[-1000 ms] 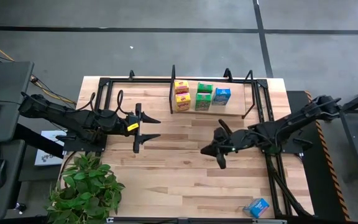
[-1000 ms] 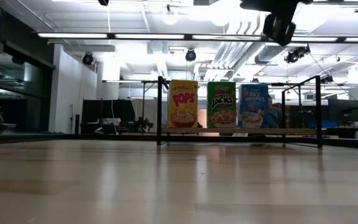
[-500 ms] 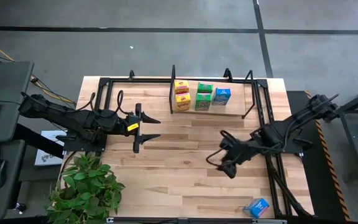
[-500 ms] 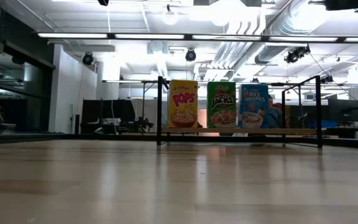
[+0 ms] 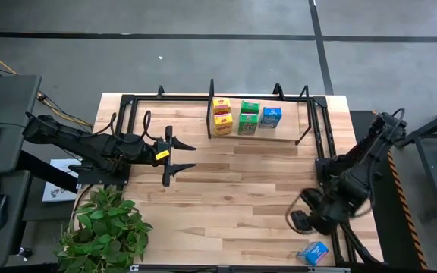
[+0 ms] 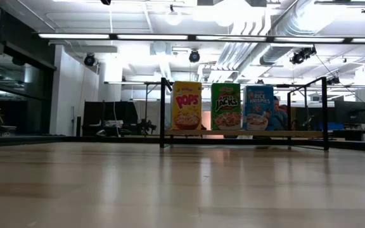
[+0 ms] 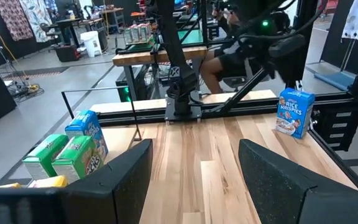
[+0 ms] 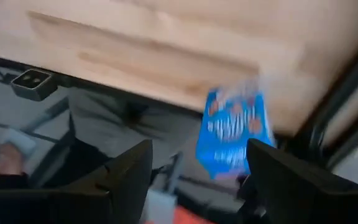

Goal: Stack cereal on shelf
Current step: Put the blue cereal box on the shelf

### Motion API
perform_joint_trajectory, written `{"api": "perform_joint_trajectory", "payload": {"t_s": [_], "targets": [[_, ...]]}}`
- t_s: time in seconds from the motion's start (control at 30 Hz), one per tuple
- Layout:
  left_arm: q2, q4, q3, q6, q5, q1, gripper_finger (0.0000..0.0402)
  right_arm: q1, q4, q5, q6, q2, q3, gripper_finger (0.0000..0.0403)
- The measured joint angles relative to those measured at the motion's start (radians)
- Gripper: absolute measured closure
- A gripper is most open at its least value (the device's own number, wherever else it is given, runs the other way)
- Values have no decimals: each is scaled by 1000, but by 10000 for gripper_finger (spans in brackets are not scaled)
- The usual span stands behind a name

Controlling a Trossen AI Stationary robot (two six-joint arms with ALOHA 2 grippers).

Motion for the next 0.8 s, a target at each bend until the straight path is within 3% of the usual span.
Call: {"api": "perform_joint_trajectory", "payload": {"t_s": [0.13,0.33,0.43,0.57,0.8], "targets": [[0,0,0,1,0,0,172,88,74,-76,160,50,0,151],[0,-26,0,2,0,0,172,108,255,-102,145,169,-1,151],[0,-42,0,1,0,0,172,105,348,-169,143,209,-1,151],[0,-40,0,-1,0,0,172,101,362,-226,155,234,-1,151],[0,-36,0,0,0,0,172,131,354,-231,168,237,-1,151]]}}
